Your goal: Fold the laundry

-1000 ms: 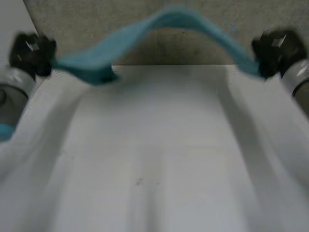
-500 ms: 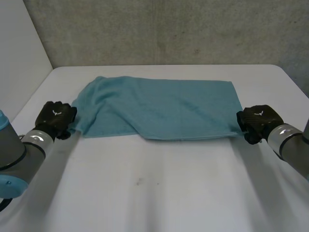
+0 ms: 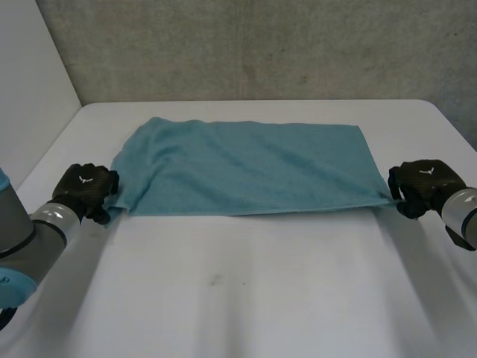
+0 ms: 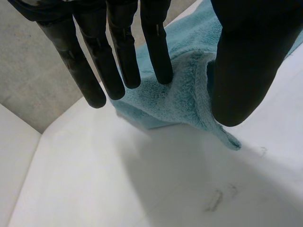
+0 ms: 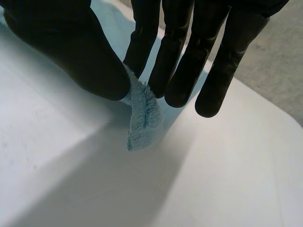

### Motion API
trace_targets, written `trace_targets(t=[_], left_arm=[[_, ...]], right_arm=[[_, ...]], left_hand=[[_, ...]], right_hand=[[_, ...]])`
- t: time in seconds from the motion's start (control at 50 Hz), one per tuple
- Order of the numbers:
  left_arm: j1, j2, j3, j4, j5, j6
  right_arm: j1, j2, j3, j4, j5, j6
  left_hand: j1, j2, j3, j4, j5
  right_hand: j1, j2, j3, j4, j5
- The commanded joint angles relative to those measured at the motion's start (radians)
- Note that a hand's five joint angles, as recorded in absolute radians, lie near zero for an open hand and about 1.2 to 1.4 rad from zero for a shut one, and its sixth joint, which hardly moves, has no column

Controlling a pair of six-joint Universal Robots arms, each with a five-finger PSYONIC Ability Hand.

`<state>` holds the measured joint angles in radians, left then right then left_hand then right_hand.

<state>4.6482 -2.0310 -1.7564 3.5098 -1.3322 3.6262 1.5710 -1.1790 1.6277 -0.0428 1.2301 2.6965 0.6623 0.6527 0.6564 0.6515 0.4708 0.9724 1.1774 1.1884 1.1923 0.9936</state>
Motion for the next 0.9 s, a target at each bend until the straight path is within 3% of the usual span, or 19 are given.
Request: trace_targets(t=[0.02,0.44,0.54,0.58,0.66,0.78,0.9], left_arm=[[0.001,-0.046,0.037,0.009,-0.001,-0.04],[-0.003,-0.184,0.176,0.02,-0.053,-0.069],[-0.005,-0.196,0.202,0.02,-0.055,-0.115],[-0.005,-0.204,0.216,0.02,-0.062,-0.123],[-0.003,-0.201,0.235,0.017,-0.114,-0.115],[0.003,-0.059,0.21,0.002,-0.185,-0.103],[-0.014,0.216,0.106,-0.052,-0.173,-0.06]], right_arm=[[-0.003,-0.047,0.001,0.0,-0.004,0.055],[-0.048,-0.056,-0.019,-0.002,-0.009,0.046],[-0.065,-0.056,-0.023,-0.003,-0.007,0.046],[-0.075,-0.056,-0.031,-0.003,-0.006,0.046],[-0.1,-0.057,-0.055,0.0,0.003,0.048],[-0.109,-0.085,-0.1,0.062,0.005,0.036],[-0.108,-0.223,-0.233,0.357,-0.009,-0.078]], left_hand=[[0.056,0.066,0.062,0.067,0.073],[0.106,0.116,0.112,0.117,0.123],[0.364,0.373,0.37,0.375,0.381],[0.666,0.675,0.672,0.676,0.683],[0.734,0.744,0.74,0.745,0.751],[0.734,0.744,0.74,0.745,0.751],[0.734,0.744,0.74,0.745,0.751]], right_hand=[[0.424,0.219,0.208,0.204,0.228],[0.424,0.219,0.208,0.204,0.228],[0.424,0.219,0.208,0.204,0.228],[0.424,0.219,0.208,0.204,0.228],[0.424,0.219,0.208,0.204,0.228],[0.424,0.219,0.208,0.204,0.228],[0.424,0.219,0.208,0.204,0.228]])
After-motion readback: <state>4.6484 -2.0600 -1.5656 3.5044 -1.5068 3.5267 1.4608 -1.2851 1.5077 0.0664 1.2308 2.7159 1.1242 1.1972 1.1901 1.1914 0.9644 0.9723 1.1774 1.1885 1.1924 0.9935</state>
